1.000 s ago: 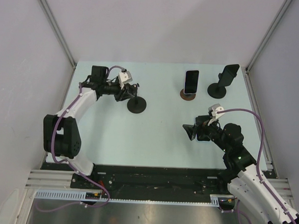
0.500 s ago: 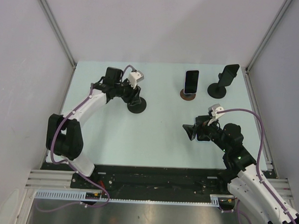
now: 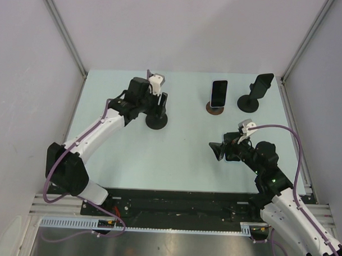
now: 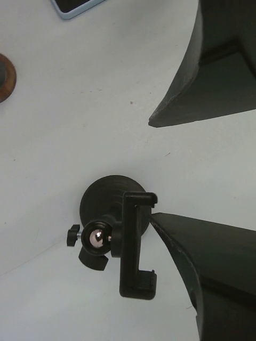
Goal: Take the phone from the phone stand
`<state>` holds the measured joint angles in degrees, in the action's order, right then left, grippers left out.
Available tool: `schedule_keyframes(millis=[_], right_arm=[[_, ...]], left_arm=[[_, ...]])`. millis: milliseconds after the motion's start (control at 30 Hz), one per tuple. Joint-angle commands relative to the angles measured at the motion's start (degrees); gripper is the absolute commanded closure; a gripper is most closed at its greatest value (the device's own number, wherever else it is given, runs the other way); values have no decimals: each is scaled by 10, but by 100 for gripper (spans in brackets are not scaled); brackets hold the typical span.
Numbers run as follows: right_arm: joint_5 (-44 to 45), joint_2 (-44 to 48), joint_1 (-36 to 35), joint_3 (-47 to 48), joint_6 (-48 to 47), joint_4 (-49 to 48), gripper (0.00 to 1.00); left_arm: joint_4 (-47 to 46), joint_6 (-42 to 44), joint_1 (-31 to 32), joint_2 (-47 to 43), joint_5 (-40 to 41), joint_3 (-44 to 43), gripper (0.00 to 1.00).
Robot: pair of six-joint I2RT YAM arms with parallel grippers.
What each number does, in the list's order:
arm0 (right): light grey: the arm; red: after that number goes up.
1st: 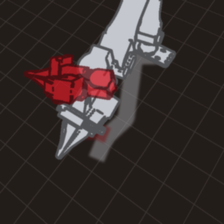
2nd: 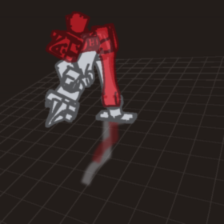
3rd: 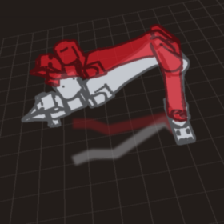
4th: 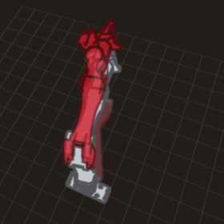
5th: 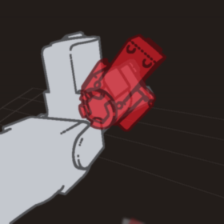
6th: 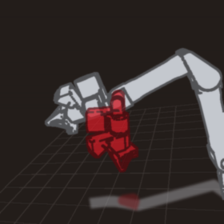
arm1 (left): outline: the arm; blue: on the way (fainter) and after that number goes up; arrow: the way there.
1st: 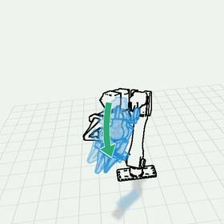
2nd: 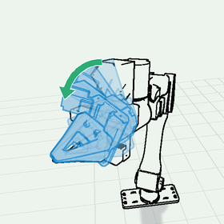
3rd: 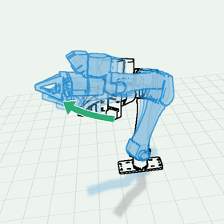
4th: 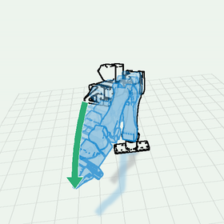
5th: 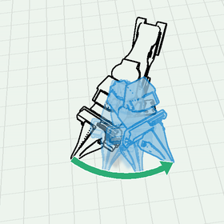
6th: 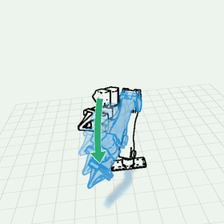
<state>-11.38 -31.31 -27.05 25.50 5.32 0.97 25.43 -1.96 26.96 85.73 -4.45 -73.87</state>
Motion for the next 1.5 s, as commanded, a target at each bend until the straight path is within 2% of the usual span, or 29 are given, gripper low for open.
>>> schedule_keyframes(millis=[0,367,567,700,800,833,900,933,967,1200,1467], right_arm=[[9,16,-3,0,0,-21,2],[14,23,-5,1,1,-17,2],[15,20,-6,1,0,-18,2],[16,21,-6,1,0,-17,2],[17,22,-6,1,0,-17,2],[16,22,-6,1,0,-18,2],[16,22,-6,0,0,-18,2],[16,23,-7,0,-1,-18,2],[16,24,-6,1,0,-18,2],[14,29,-6,1,0,-16,1],[12,27,-6,1,0,-17,1]], left_arm=[[-8,-67,2,-12,84,-27,30],[-9,-75,3,19,89,-33,47],[-9,-64,10,36,99,-45,51],[-9,-60,12,45,112,-50,59],[-9,-53,12,42,132,-51,72],[-10,-49,11,37,141,-52,82],[-9,-32,11,32,170,-54,91],[-8,-26,7,30,180,-56,100],[-8,-20,4,23,189,-57,100],[-9,34,-97,-4,211,-90,100],[-15,78,-249,32,175,-144,100]])
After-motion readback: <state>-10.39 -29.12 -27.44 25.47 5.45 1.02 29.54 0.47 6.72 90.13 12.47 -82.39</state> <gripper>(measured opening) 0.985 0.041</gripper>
